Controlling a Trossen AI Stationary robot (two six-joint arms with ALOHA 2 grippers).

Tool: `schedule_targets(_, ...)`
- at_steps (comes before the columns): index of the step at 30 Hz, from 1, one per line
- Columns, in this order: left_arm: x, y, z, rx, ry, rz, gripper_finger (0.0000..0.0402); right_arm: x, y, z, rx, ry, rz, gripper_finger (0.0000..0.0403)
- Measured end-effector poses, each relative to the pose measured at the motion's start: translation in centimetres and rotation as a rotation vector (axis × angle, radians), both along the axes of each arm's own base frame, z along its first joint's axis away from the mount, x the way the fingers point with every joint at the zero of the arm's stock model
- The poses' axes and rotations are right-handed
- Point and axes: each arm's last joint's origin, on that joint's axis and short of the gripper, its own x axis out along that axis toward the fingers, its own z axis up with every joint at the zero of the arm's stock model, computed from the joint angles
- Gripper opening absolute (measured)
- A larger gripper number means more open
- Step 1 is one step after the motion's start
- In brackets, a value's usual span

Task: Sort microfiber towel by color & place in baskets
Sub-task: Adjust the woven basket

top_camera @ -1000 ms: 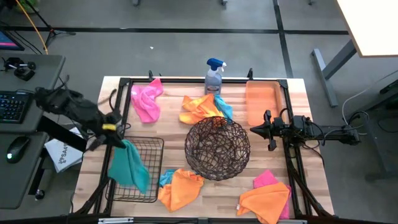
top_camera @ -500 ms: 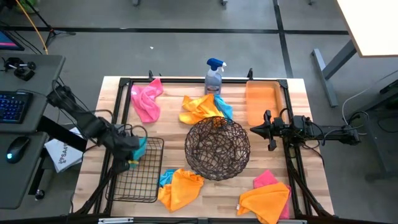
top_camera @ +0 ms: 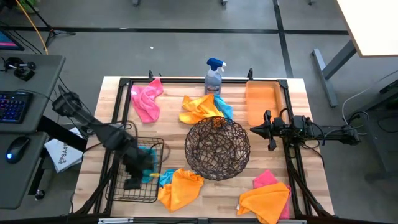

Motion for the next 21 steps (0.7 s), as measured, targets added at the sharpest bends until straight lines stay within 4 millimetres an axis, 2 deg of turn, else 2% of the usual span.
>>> schedule_targets(4,4.3,0.9,3.4,0.1,-0.158,0.033,0.0277,0.0,0.0,0.0,0.0,0.0,0.0,0.0)
schedule_targets(7,7.3,1.2,3.7,0.241,-0.17,-0.027,0.0278,0.0,0.0,0.0,0.0,-0.001,0.0,0.0)
schedule_targets(10,9.8,0.9,2.3,0.318,-0.147,-0.15,0.0278,0.0,0.0,0.0,0.0,0.0,0.0,0.0)
schedule_targets(14,11.9,0.2,-0.9,0.319,-0.071,-0.275,0.0278,0.0,0.0,0.0,0.0,0.0,0.0,0.0)
schedule_targets(17,13.1,0.8,-3.0,0.322,0.005,-0.269,0.0278,0.0,0.0,0.0,0.0,0.0,0.0,0.0)
schedule_targets(21,14.5,2.3,-4.8,0.366,0.059,-0.208,0.0278,0.0,0.0,0.0,0.0,0.0,0.0,0.0)
